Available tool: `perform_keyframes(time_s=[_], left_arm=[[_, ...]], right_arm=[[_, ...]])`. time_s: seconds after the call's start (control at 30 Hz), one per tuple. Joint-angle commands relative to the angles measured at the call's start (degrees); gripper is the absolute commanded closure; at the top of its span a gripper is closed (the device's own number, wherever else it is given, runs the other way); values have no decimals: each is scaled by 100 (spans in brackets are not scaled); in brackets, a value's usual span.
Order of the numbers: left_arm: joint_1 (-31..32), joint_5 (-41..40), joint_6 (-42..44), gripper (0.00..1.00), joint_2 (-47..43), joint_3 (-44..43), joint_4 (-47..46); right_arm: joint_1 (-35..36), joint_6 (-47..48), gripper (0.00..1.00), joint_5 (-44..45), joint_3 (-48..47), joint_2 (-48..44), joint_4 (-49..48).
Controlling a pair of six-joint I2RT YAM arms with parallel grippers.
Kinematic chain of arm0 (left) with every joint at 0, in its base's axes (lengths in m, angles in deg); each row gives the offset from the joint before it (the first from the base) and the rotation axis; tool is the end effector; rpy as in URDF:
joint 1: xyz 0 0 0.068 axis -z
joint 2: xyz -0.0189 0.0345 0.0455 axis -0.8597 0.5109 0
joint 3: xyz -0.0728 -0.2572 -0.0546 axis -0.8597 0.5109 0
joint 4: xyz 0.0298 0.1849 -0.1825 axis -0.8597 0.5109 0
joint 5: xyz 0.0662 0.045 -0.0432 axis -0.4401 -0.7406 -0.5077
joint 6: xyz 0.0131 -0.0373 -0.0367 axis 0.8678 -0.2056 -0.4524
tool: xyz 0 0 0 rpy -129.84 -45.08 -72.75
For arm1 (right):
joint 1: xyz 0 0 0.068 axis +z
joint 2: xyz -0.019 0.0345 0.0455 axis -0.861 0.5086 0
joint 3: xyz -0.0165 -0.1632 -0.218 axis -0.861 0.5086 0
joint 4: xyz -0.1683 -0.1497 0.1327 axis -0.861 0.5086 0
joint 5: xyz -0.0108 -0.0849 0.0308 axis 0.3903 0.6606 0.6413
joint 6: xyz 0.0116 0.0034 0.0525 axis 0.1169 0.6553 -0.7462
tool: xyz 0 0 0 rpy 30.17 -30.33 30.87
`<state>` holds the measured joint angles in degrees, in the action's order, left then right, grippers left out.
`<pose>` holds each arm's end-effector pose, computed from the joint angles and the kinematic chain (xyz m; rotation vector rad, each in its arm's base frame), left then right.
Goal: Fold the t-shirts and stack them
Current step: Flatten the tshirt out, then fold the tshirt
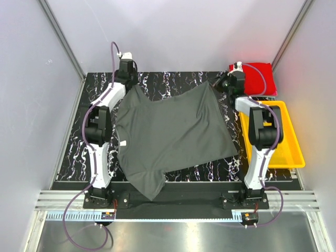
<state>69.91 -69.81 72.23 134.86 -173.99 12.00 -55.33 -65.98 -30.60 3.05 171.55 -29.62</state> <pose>0.4985 -0.0863 0.2452 -0.1986 2.1140 -0.0513 0.4637 0.0438 0.2111 0.3891 1.8623 0.8169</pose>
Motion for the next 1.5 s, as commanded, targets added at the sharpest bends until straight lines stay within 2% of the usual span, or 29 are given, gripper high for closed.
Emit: perform_keyframes(time_s=[0.0,0.1,0.23,0.33,0.37,0.4,0.5,0.77,0.93,1.13,1.2,1.33,1.47], left_arm=[[-219,542,-88,100,442,-1104,-402],[-272,595,-141,100,689,-1467,-296],[-272,472,-202,100,594,-1301,-401],[-272,314,-194,100,453,-1020,-568],[-272,296,-141,100,470,-994,-595],[-272,270,-115,100,514,-993,-586],[-272,270,-71,100,602,-1029,-481],[-272,50,-193,100,304,-914,-349],[-264,-195,-97,100,5,-809,-208],[-255,-372,96,100,-496,-414,-208],[-220,-416,97,100,-698,-291,-138],[-176,-617,-148,100,-944,-194,414],[-158,-609,-290,100,-1102,-10,723]], right_arm=[[-111,45,100,-307,-920,696,-329],[-172,238,100,-351,-1868,1277,-21],[-313,344,100,-430,-2590,1797,136],[-357,633,100,-185,-3705,2342,1223],[-366,669,100,16,-4013,2491,1888],[-375,704,100,53,-4434,2754,2078],[-375,722,100,36,-4701,3019,2150],[-375,959,100,-235,-4658,3196,1511],[-375,1134,100,-500,-4070,2933,561],[-550,1486,100,-571,-3279,2467,-125],[-594,1601,100,-536,-3059,2388,-197],[-717,1680,100,-596,-3119,2396,259],[-744,1750,100,-737,-2751,2229,-160]])
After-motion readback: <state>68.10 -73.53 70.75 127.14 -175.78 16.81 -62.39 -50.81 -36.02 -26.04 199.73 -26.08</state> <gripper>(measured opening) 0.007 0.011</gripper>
